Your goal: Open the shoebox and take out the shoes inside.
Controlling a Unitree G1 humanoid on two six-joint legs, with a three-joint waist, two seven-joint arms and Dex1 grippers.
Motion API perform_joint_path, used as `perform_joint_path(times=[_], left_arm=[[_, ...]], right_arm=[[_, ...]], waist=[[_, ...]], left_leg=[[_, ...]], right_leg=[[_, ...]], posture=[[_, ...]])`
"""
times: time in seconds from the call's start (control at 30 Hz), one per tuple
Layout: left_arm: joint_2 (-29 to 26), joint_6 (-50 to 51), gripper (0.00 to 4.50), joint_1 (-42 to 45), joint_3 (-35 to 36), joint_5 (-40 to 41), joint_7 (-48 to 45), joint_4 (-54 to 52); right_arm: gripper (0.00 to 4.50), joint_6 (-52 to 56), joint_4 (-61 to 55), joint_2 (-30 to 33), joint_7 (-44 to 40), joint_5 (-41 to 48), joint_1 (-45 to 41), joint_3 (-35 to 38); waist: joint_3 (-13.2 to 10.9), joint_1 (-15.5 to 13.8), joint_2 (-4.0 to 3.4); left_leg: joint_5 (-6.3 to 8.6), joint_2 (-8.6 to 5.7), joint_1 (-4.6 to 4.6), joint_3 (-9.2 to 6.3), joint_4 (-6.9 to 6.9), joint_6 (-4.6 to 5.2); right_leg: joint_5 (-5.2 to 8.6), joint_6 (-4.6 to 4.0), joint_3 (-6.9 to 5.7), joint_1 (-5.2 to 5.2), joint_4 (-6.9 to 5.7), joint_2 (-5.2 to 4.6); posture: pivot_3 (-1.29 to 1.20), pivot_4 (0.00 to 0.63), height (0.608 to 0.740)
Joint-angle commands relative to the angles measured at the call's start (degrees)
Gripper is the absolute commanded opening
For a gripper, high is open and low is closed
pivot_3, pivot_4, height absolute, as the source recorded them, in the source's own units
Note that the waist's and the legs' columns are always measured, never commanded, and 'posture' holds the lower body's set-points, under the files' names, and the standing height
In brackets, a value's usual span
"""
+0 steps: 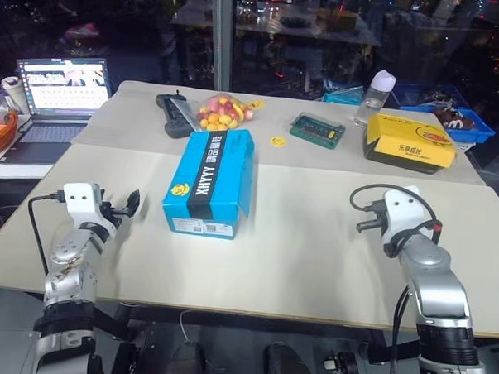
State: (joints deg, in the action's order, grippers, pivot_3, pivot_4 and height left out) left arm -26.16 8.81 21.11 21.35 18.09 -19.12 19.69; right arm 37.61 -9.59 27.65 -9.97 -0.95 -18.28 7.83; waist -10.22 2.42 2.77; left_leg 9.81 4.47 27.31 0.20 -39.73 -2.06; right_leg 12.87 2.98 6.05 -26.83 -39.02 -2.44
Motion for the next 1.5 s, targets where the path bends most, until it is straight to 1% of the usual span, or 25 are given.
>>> perform_joint_path(times=[0.03,0.57,0.7,0.77,0.8,0.87,0.9,1.0,1.03,1.17,1.37,1.43,1.47,1.5], left_arm=[[-0.11,-1.21,4.50,0.74,0.15,0.02,0.26,-2.09],[-0.45,-0.47,4.50,0.88,0.06,-0.20,0.63,-1.48],[-1.61,-0.81,4.50,1.38,-1.82,-0.90,-2.84,0.08],[-5.01,-3.30,4.50,0.37,-6.37,-3.02,-11.25,0.23],[-7.20,-3.09,4.50,0.49,-7.89,-2.98,-16.15,1.04],[-9.97,-3.11,4.50,1.54,-9.38,-2.73,-21.83,3.15],[-11.14,-3.73,4.50,2.54,-10.16,-3.05,-23.91,4.80],[-12.88,-5.44,4.50,5.23,-12.28,-4.15,-28.46,8.60],[-13.14,-5.76,4.50,6.81,-13.03,-4.38,-30.18,9.78],[-13.50,-8.06,4.50,10.95,-14.66,-5.73,-33.89,13.94],[-12.66,-10.07,4.50,14.20,-14.96,-6.37,-35.59,17.38],[-11.99,-10.64,3.98,15.10,-15.13,-6.64,-35.60,18.29],[-11.63,-10.96,3.82,15.36,-15.33,-6.78,-35.79,18.65],[-11.30,-11.34,3.40,15.61,-15.58,-6.99,-35.99,19.13]], right_arm=[[0.02,-1.80,-1.46,0.14,0.13,0.06,-0.95,1.39],[0.02,-1.10,-0.64,0.32,0.22,-0.42,-1.25,0.81],[0.02,-1.16,0.12,0.63,-1.19,0.48,-1.62,0.75],[0.02,1.53,-1.84,0.01,-8.39,7.39,-2.00,1.25],[0.02,3.89,-5.43,0.70,-15.54,13.59,-1.89,0.07],[0.02,6.82,-10.08,2.21,-25.05,21.48,-2.33,-2.07],[0.02,7.19,-11.13,3.03,-28.62,23.77,-3.12,-3.30],[0.02,6.96,-9.66,2.97,-32.08,26.60,-6.54,-4.74],[0.02,6.57,-6.45,1.56,-32.15,27.19,-9.06,-4.91],[0.02,2.09,3.52,0.18,-33.06,23.21,-14.55,-9.35],[0.02,-7.78,17.44,-1.40,-30.46,14.18,-19.02,-14.93],[0.00,-10.46,20.90,-2.42,-30.21,12.17,-20.14,-16.03],[0.00,-11.44,22.36,-3.03,-30.20,11.39,-20.74,-16.57],[0.00,-12.25,23.80,-3.64,-29.90,10.42,-21.41,-17.14]], waist=[[0.00,0.00,0.00],[0.00,0.00,0.00],[0.00,0.00,0.00],[0.00,0.02,0.00],[0.00,0.10,0.00],[-0.02,0.37,-0.03],[-0.06,0.46,-0.09],[-0.07,0.39,-0.11],[-0.07,0.27,-0.11],[-0.07,-0.13,-0.10],[-0.07,-0.16,-0.11],[-0.07,-0.12,-0.12],[-0.08,-0.08,-0.12],[-0.08,0.01,-0.12]], left_leg=[[0.00,0.00,0.00,0.00,0.00,0.00],[-0.01,0.00,0.00,0.00,0.00,0.02],[-0.01,0.00,0.00,0.00,0.00,0.02],[-0.01,0.00,0.00,0.00,0.00,0.02],[-0.01,0.00,0.00,0.00,0.01,0.02],[0.00,0.00,0.00,-0.01,0.01,0.01],[-0.01,0.01,0.00,-0.01,0.04,0.02],[0.01,0.02,0.00,-0.01,0.04,-0.01],[0.05,0.01,0.00,-0.01,0.03,-0.08],[0.08,0.02,0.01,0.00,0.02,-0.13],[-0.08,0.02,0.08,0.01,0.03,0.13],[-0.09,0.02,0.11,0.01,0.05,0.15],[-0.09,0.02,0.11,0.01,0.05,0.15],[-0.10,0.02,0.11,0.01,0.06,0.16]], right_leg=[[0.00,0.00,0.00,0.00,0.00,0.00],[0.00,0.00,0.00,0.00,0.00,0.00],[0.00,0.00,0.00,0.00,0.00,0.00],[0.00,0.00,0.00,0.00,0.00,0.00],[0.00,0.00,0.00,0.00,0.00,0.00],[0.01,-0.02,0.00,-0.02,-0.01,0.00],[0.02,-0.04,0.01,-0.04,-0.01,0.01],[0.03,-0.06,0.00,-0.06,-0.03,0.01],[0.03,-0.06,0.00,-0.05,-0.02,0.01],[0.01,-0.07,-0.03,0.00,0.07,0.00],[0.09,-0.07,-0.05,-0.06,0.06,0.00],[0.10,-0.06,-0.05,-0.10,0.04,0.00],[0.10,-0.05,-0.05,-0.11,0.01,0.01],[0.10,-0.04,-0.05,-0.12,0.00,0.01]], posture=[[0.00,0.150,0.673],[0.00,0.150,0.673],[0.00,0.150,0.673],[0.00,0.150,0.673],[0.00,0.150,0.673],[0.00,0.150,0.673],[0.00,0.150,0.673],[0.00,0.150,0.673],[0.00,0.150,0.673],[0.00,0.150,0.673],[0.00,0.150,0.673],[0.00,0.150,0.673],[0.00,0.150,0.673],[0.00,0.150,0.673]])
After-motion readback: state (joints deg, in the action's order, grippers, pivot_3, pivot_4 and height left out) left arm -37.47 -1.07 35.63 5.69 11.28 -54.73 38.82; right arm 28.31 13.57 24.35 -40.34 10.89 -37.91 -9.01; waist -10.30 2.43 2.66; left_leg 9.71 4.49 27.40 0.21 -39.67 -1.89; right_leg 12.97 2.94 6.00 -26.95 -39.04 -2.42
